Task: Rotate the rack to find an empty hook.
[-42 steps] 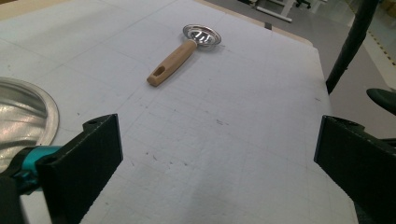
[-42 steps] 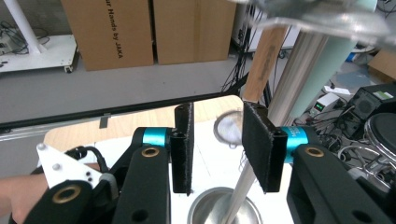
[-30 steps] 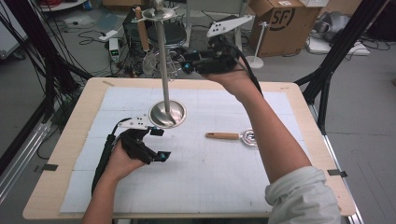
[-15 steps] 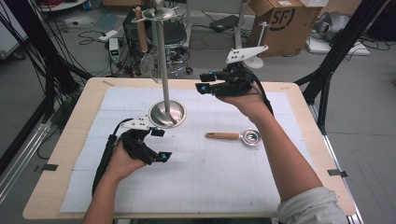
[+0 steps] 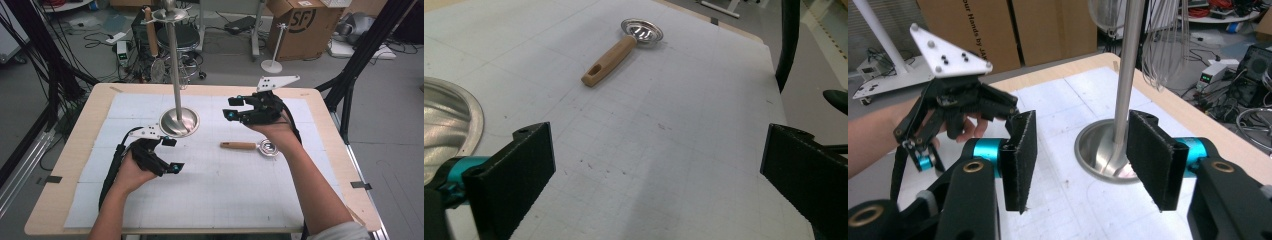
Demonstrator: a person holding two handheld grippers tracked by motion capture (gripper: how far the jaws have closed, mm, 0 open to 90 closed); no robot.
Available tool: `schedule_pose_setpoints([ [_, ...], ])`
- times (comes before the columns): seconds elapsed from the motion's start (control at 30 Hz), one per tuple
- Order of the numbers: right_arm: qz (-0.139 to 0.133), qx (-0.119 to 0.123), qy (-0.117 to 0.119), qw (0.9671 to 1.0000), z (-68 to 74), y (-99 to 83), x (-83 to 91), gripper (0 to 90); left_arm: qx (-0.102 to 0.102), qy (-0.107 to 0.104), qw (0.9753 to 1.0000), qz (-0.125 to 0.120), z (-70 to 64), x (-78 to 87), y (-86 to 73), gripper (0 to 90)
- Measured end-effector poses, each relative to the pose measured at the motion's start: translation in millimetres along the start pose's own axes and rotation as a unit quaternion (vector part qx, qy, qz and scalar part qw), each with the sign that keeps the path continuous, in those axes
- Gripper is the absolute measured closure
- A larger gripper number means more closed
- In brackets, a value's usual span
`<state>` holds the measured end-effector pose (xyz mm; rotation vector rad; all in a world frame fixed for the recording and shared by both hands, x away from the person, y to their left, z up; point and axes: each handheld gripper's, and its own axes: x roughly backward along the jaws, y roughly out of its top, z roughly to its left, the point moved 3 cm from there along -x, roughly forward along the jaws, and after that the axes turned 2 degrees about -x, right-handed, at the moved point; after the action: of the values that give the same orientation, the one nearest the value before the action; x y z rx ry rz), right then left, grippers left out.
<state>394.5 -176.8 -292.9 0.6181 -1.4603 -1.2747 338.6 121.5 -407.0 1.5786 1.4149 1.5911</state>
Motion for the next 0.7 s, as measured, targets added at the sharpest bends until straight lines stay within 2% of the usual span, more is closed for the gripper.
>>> schedule_pose_setpoints([
  [0.1,-0.007,-0.005,-0.01,0.9999,4.4,-10.8,2.5,42.3,-0.001,0.001,1.0,0.001,0.3,0.1,-0.1,1.6],
  [0.23,-0.014,-0.014,-0.037,0.9991,7.8,-24.3,6.0,40.4,-0.001,0.002,1.0,0.002,0.5,-0.2,-0.3,1.6],
  [0.33,-0.018,-0.025,-0.063,0.9976,6.8,-32.4,9.2,38.4,0.0,0.002,1.0,0.002,0.1,-0.8,-0.3,1.6],
  [0.47,-0.022,-0.033,-0.085,0.9956,5.4,-41.7,13.9,36.0,0.001,0.003,1.0,0.001,0.8,-0.9,-0.5,1.6],
  [0.7,-0.033,-0.034,-0.121,0.9916,5.6,-56.9,21.8,31.6,0.003,0.002,1.0,0.002,0.6,-1.5,-0.9,1.6],
])
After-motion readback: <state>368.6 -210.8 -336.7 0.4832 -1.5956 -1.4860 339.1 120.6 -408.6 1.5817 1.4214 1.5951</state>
